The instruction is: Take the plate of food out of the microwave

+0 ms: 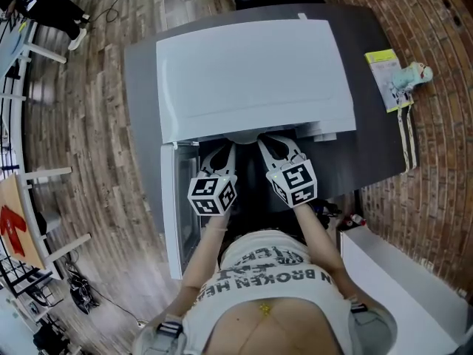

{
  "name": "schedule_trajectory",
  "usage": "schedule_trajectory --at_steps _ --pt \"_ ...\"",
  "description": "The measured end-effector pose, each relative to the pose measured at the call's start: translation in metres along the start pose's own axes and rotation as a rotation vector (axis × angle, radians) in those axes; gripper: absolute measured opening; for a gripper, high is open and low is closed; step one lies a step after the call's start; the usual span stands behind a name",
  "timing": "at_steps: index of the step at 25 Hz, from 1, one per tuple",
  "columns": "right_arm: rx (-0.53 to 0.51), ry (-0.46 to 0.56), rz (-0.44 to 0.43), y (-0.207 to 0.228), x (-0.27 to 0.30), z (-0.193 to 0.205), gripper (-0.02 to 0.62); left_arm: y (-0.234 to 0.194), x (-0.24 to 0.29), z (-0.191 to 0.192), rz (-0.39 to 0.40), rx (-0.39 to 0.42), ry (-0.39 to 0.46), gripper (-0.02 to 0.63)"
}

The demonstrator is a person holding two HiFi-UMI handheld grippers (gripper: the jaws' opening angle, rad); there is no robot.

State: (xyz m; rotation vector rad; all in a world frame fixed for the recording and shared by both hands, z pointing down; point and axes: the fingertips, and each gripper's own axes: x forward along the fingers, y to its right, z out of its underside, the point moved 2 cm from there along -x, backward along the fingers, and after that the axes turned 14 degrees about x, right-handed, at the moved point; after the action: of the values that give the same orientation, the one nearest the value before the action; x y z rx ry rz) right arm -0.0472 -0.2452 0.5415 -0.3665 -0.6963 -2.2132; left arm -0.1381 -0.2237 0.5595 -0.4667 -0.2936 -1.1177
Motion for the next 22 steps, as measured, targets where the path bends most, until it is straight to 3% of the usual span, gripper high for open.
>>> schedule_trajectory --at_steps 13,22 --pt "0.030 -0.079 0.027 0.026 0.019 0.023 0.009 -0.016 0.022 0.018 -0.022 -0.014 -0.066 0.007" --pt "0.148 -0.056 0.089 0.049 0.031 0.028 0.011 -0.039 0.031 0.027 -0.061 -0.147 -0.031 0.008"
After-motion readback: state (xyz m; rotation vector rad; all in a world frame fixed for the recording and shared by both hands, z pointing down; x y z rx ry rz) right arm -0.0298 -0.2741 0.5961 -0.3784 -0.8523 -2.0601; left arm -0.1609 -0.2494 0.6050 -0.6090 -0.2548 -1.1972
